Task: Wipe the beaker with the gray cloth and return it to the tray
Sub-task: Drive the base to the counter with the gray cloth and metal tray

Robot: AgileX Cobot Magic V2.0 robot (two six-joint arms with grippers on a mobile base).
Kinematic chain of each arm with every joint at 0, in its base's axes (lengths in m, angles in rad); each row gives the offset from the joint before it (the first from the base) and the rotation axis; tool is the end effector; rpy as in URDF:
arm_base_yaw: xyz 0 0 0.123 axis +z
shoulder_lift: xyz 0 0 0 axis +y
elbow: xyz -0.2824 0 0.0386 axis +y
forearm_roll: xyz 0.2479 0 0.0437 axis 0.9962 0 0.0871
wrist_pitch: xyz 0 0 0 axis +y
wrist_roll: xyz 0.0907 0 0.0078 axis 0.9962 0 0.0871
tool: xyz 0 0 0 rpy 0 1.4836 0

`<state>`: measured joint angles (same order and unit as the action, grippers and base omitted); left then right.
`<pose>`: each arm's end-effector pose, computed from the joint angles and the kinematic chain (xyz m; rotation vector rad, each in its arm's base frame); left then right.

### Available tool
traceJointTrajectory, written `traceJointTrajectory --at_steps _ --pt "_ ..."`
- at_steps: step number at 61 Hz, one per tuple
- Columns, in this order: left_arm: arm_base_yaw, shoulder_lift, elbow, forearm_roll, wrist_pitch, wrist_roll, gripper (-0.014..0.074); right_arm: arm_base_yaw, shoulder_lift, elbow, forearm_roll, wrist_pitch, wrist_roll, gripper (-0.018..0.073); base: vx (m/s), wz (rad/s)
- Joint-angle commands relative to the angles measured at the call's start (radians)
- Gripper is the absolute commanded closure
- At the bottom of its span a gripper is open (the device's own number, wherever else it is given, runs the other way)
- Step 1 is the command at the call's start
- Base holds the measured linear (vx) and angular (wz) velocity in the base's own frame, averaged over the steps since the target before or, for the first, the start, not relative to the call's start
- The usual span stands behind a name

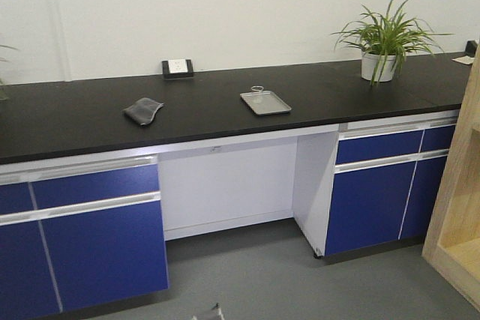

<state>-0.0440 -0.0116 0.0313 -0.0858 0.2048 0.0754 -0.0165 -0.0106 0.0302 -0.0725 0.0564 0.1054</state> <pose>0.0559 -0.0041 0.1846 0.0432 1.7071 -0.0540 0.0569 -0.0013 0.1983 0.0418 1.5589 0.0098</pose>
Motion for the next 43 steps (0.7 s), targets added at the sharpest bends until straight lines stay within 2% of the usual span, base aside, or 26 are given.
traceJointTrajectory --at_steps 1,43 --pt "-0.001 -0.013 -0.006 -0.004 -0.076 -0.008 0.0602 -0.003 -0.006 0.015 -0.003 -0.082 -0.003 0.0567 0.42 -0.19" --pt "-0.001 -0.013 -0.006 -0.004 -0.076 -0.008 0.0602 -0.003 -0.006 0.015 -0.003 -0.082 -0.003 0.0567 0.45 -0.13"
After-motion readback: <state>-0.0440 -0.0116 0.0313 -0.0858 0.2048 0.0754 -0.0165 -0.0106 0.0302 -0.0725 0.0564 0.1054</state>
